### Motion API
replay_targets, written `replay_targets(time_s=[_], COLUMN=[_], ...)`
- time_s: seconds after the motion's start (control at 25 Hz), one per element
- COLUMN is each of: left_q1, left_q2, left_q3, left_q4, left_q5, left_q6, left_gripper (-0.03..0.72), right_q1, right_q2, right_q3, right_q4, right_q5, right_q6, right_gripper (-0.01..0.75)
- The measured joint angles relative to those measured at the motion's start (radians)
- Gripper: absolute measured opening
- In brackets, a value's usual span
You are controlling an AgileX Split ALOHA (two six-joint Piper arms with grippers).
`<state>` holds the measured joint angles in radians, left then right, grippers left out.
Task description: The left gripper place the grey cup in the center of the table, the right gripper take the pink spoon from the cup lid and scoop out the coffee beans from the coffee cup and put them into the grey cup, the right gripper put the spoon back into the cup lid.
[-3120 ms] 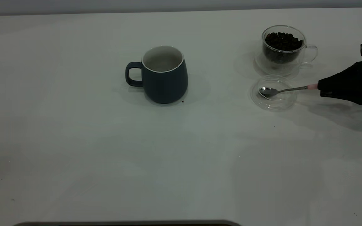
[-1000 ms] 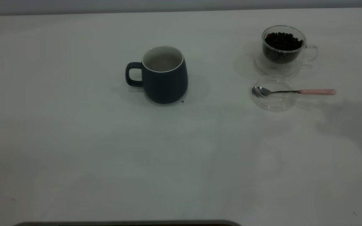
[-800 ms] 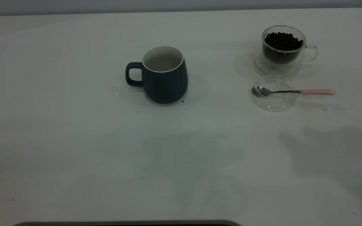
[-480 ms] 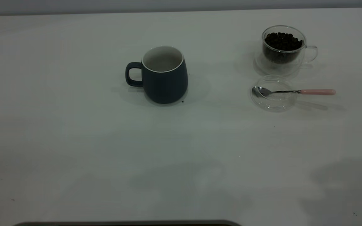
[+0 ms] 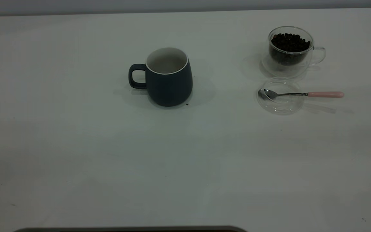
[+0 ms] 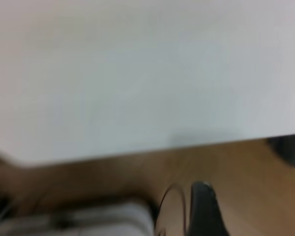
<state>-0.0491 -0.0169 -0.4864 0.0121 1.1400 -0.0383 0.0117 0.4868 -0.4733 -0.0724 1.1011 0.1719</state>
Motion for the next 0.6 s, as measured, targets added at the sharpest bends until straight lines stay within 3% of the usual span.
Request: replay_targets(time_s=[0.6], left_q1=[0.000], left_q2=[0.000], left_q3=[0.000], left_q4=[0.000], left_q5=[0.000], left_q6=[0.002], left_gripper=[0.516], right_q1=[0.000], right_q2=[-0.381], right_q3=[0.000], right_q4=[-0.082], right_q5=[0.031], right_q6=[0.054], right_gripper=[0.531])
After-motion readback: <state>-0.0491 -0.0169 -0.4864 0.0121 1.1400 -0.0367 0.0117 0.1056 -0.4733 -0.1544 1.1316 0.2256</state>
